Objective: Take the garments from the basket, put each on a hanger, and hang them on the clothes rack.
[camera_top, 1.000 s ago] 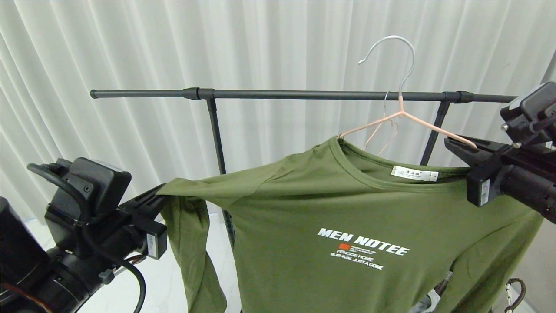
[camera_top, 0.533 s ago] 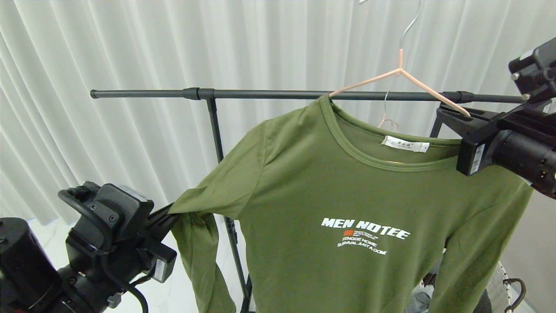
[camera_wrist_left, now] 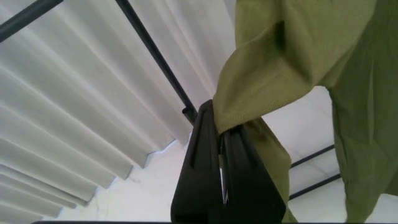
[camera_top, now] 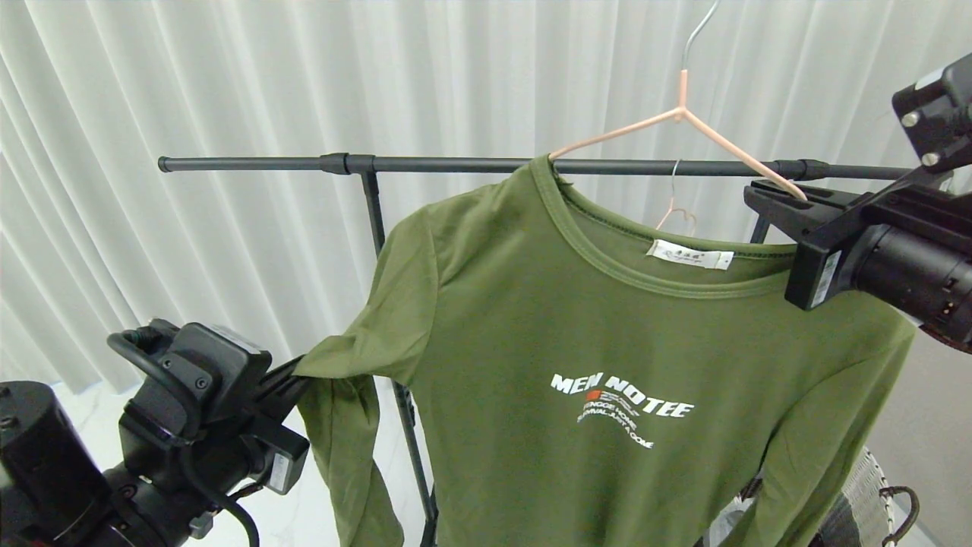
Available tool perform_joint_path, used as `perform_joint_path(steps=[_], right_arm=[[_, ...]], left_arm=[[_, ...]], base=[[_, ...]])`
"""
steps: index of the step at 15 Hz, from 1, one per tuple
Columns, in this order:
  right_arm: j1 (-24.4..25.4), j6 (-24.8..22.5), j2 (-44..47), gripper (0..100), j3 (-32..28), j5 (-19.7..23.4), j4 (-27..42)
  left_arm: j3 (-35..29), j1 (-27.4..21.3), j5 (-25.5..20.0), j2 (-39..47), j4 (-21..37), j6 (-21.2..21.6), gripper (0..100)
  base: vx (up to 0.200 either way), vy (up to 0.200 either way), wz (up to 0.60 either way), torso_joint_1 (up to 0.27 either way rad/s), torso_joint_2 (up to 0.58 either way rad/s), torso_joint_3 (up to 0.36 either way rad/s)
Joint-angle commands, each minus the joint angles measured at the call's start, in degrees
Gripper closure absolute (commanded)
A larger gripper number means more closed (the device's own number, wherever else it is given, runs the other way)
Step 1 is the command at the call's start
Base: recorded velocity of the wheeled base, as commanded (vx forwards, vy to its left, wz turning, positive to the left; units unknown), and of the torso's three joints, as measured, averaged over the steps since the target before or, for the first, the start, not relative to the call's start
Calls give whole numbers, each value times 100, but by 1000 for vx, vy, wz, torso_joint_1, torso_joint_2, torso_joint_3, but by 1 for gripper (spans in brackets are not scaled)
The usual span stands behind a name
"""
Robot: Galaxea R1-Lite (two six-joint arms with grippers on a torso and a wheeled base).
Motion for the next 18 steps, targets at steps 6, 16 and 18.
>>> perform_joint_path(steps=[6,16,18], right_arm=[[-28,-37,35,100,-4,-441,191],[-433,-10,220,100,23,-1215,516],[-477,-2,290,100,14,-1417,498]], left_arm=[[46,-185,-5,-108,-11,11,0],[81,-177,285,-794,-11,-59,0],[-112,-168,417,-785,-11,-243,0]], base=[[0,0,0,0,0,0],[0,0,0,0,0,0],[0,0,0,0,0,0]])
